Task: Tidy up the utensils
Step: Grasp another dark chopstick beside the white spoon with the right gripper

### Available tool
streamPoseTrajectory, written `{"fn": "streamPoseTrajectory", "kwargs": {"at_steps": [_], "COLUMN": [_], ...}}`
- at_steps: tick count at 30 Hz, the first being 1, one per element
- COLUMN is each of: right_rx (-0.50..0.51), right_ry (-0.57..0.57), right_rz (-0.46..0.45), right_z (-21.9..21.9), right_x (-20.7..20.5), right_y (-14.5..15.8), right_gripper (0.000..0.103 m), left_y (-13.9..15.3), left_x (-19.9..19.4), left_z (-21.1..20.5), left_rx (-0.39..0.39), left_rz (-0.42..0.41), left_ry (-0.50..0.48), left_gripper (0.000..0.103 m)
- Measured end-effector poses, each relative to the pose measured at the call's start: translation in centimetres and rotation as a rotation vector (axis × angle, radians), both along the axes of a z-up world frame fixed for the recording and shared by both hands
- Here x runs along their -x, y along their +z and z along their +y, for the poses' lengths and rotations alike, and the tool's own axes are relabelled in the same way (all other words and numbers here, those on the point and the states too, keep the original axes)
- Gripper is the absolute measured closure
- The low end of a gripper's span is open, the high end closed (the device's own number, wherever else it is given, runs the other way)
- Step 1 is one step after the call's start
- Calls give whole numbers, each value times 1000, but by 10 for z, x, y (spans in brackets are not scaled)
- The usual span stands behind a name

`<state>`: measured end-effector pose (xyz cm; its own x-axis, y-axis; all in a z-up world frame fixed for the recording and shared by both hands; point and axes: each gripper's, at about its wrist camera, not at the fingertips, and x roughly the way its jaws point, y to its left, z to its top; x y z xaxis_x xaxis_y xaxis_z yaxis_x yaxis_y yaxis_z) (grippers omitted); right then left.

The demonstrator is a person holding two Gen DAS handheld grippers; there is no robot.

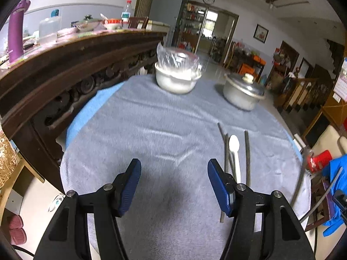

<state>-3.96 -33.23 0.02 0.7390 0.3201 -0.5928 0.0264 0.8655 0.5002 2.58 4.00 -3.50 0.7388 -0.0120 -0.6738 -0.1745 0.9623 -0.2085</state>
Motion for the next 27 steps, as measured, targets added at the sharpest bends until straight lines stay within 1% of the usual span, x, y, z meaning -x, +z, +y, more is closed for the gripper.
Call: {"fn": "streamPoseTrajectory", "kwargs": {"at_steps": [11,20,25,27], "right_rx": [-47,-72,-81,-75], "right_ry": [7,11,19,28], "right_rz": [101,167,194,197], "right_z": [-8,-13,-15,-15], "right_x": [-28,-50,-63,-73], "right_y": [-40,-66,-77,-78], "right_gripper": [89,89,89,89], "left_y": [-40,-56,-59,-60], "left_x": [-23,-50,-69,-77], "left_z": [-10,-22,-35,-43], "left_rx": [-3,-19,-32,-33], "left_rz": [118,159,172,175], "left_ry": [-35,-78,-134,-171], "left_gripper": [38,38,38,38]}}
